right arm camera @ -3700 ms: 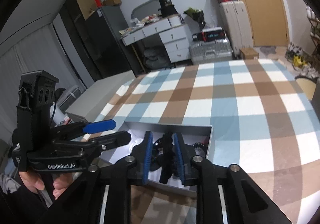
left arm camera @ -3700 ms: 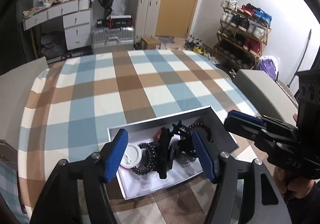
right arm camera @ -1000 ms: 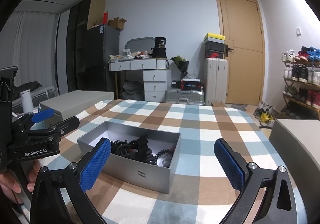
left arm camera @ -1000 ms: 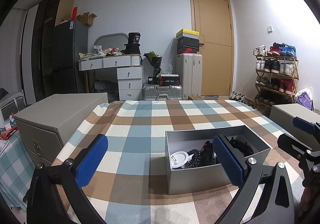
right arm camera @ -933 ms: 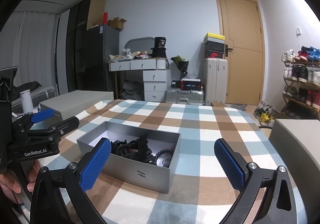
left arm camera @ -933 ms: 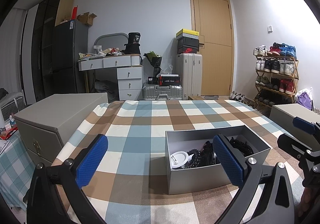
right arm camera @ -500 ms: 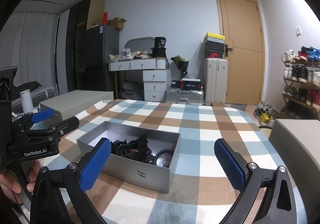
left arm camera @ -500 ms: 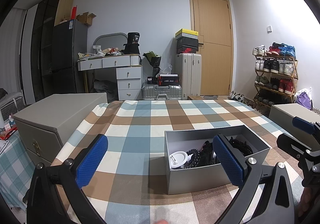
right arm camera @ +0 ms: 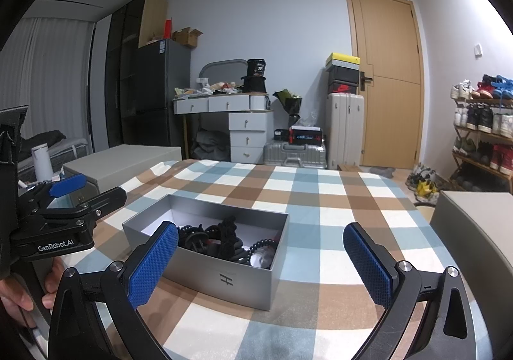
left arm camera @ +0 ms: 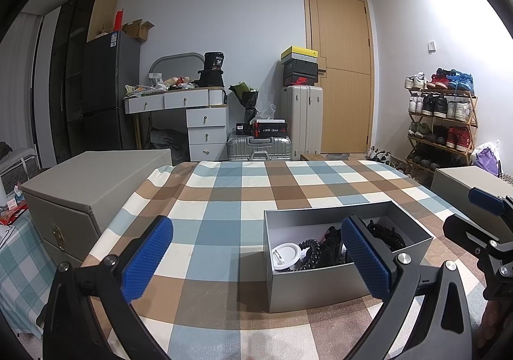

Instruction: Organize jewelry

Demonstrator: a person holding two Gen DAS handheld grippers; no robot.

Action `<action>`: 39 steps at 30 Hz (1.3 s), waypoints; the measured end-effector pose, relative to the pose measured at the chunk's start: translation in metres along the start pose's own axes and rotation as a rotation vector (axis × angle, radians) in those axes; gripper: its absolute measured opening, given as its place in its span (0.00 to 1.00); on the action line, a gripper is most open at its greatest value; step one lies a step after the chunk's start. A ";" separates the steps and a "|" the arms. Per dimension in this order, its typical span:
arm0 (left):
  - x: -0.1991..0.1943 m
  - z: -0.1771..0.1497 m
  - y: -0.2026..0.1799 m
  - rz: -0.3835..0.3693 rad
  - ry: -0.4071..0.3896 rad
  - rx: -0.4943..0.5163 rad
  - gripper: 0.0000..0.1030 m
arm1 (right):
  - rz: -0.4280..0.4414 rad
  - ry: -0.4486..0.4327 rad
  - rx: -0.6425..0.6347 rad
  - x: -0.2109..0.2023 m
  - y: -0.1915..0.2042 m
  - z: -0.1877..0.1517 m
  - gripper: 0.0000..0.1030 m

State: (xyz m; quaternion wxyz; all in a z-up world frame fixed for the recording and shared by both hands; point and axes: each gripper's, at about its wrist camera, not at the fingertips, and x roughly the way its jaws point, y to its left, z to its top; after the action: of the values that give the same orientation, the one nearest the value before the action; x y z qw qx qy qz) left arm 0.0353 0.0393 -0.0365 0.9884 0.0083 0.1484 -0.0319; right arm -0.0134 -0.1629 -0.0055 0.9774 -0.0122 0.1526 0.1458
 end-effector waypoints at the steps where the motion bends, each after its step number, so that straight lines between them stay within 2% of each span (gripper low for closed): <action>1: 0.000 0.000 0.000 0.000 0.000 0.000 0.99 | 0.000 0.000 0.000 0.000 0.000 0.000 1.00; 39: 0.000 0.000 0.000 0.001 0.000 0.000 0.99 | -0.002 0.003 0.002 -0.001 -0.005 0.000 1.00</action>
State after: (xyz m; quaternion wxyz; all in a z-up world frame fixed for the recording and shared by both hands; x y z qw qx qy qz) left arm 0.0355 0.0392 -0.0365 0.9884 0.0081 0.1484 -0.0316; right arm -0.0131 -0.1676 -0.0054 0.9773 -0.0116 0.1543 0.1445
